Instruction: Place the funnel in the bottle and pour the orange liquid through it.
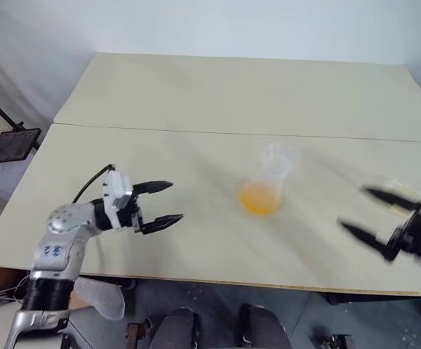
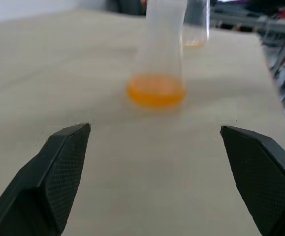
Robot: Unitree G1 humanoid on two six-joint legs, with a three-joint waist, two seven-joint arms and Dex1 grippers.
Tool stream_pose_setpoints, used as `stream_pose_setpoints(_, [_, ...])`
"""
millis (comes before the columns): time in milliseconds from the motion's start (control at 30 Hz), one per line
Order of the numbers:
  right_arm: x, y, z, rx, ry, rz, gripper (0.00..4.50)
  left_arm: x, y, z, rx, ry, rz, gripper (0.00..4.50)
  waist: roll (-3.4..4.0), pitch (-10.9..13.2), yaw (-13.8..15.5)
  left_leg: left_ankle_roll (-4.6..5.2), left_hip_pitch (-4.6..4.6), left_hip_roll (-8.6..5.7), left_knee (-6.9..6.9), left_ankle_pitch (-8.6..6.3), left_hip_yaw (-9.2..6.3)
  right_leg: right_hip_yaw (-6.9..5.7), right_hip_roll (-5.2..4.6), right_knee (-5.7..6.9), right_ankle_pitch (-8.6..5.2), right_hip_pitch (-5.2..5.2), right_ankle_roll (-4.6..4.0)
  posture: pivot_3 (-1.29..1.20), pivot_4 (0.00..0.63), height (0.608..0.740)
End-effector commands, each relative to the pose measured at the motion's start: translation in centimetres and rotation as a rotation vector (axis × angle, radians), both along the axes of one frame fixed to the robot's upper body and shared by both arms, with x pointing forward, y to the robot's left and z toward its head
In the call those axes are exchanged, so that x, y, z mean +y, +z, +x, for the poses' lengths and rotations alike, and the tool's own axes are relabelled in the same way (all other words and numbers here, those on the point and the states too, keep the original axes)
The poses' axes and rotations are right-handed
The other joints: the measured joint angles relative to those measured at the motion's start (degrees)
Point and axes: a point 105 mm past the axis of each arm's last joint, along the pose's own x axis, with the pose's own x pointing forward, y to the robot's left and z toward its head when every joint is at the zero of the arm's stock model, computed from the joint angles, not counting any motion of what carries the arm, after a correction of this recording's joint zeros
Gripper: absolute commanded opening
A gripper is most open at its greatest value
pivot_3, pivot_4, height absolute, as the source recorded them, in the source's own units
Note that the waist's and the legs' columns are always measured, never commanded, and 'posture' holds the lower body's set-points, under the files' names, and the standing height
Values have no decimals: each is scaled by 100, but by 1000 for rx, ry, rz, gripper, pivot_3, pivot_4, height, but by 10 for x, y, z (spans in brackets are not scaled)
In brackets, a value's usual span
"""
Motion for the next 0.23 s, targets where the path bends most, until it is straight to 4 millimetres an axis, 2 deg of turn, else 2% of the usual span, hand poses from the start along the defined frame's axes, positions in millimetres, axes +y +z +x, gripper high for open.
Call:
stream_pose_setpoints(33, [5, 5, -6, -53, 105, -64, 4453, 2, 8, -6, -79, 25, 63, 4500, 0, 0, -5, 2, 1, -1, 7, 1, 2, 1, -1, -10, 0, 7, 0, 0, 150, 740])
stream_pose_setpoints(233, [0, 12, -1, -108, 96, -49, 4453, 3, 17, -7, -133, 59, 46, 4500, 0, 0, 1, -15, 63, 10, -2, -11, -9, 2, -36, -67, 0, 74, -2, 0, 150, 740])
